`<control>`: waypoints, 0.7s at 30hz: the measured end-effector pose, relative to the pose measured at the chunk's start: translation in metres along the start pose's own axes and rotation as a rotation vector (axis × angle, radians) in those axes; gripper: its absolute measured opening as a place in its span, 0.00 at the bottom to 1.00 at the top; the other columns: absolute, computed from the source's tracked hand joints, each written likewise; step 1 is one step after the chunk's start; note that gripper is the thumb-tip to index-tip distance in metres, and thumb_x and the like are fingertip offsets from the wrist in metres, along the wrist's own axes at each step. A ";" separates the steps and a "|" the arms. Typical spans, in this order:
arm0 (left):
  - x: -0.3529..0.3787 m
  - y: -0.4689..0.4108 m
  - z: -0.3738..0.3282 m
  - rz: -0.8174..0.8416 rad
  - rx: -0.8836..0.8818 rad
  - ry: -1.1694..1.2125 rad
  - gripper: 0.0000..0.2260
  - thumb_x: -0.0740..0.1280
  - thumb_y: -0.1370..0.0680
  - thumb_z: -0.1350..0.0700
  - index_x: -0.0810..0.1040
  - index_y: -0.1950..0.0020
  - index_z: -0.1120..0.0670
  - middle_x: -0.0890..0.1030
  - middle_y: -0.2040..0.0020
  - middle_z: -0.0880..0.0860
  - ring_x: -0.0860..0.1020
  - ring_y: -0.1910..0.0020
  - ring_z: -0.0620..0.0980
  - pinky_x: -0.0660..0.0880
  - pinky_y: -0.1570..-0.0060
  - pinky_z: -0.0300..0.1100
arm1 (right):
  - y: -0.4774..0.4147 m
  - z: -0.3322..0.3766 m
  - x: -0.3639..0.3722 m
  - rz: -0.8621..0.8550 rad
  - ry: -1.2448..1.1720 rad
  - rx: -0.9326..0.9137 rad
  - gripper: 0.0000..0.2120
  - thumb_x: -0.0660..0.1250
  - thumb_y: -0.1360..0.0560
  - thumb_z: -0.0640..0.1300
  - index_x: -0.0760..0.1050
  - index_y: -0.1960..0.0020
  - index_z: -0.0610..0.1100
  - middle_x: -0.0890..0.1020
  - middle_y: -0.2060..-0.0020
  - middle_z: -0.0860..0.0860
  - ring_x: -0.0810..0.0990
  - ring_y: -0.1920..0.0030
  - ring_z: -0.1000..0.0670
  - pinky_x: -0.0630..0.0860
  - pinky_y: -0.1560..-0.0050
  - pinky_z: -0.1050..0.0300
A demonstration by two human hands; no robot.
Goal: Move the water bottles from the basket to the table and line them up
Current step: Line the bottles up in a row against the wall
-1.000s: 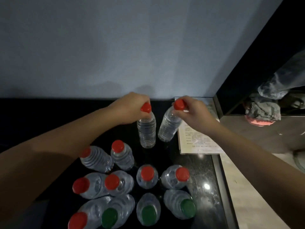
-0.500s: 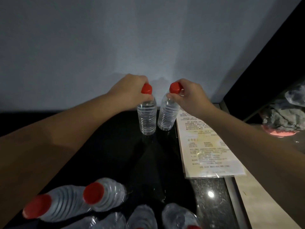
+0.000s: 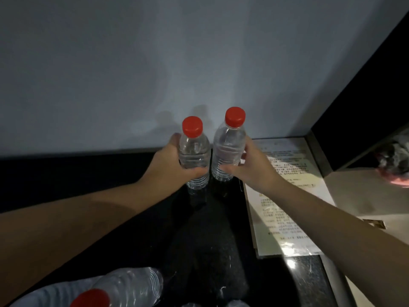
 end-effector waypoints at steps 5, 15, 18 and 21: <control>0.022 -0.007 0.031 0.000 -0.100 0.012 0.30 0.79 0.34 0.53 0.72 0.35 0.49 0.78 0.54 0.37 0.74 0.59 0.22 0.67 0.63 0.17 | -0.001 -0.012 0.007 -0.047 0.031 0.013 0.27 0.79 0.34 0.44 0.68 0.42 0.55 0.80 0.52 0.60 0.78 0.53 0.62 0.72 0.57 0.69; 0.013 -0.062 0.020 -0.149 -0.121 0.105 0.28 0.79 0.34 0.54 0.71 0.38 0.49 0.78 0.52 0.41 0.76 0.56 0.34 0.70 0.63 0.25 | -0.043 -0.005 -0.005 -0.113 -0.066 0.047 0.29 0.79 0.34 0.48 0.70 0.37 0.50 0.80 0.51 0.59 0.79 0.54 0.60 0.76 0.57 0.66; 0.019 -0.069 0.021 -0.162 -0.121 0.111 0.27 0.79 0.33 0.53 0.69 0.40 0.47 0.77 0.53 0.41 0.75 0.56 0.34 0.68 0.61 0.26 | -0.048 -0.008 -0.007 -0.097 -0.073 0.061 0.28 0.78 0.33 0.47 0.69 0.38 0.51 0.79 0.54 0.61 0.78 0.57 0.62 0.72 0.64 0.74; 0.024 -0.074 0.020 -0.146 -0.105 0.112 0.26 0.79 0.33 0.54 0.70 0.40 0.48 0.77 0.53 0.40 0.75 0.56 0.33 0.69 0.62 0.25 | -0.050 -0.014 -0.010 -0.088 -0.060 0.078 0.30 0.78 0.34 0.47 0.68 0.37 0.51 0.78 0.53 0.63 0.77 0.55 0.62 0.72 0.60 0.72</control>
Point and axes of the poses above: each hand's wrist, its own y-axis away from the middle knuckle, its own x-axis out of the palm, z = x × y, the point moved 8 cm from there along -y, towards the middle knuckle
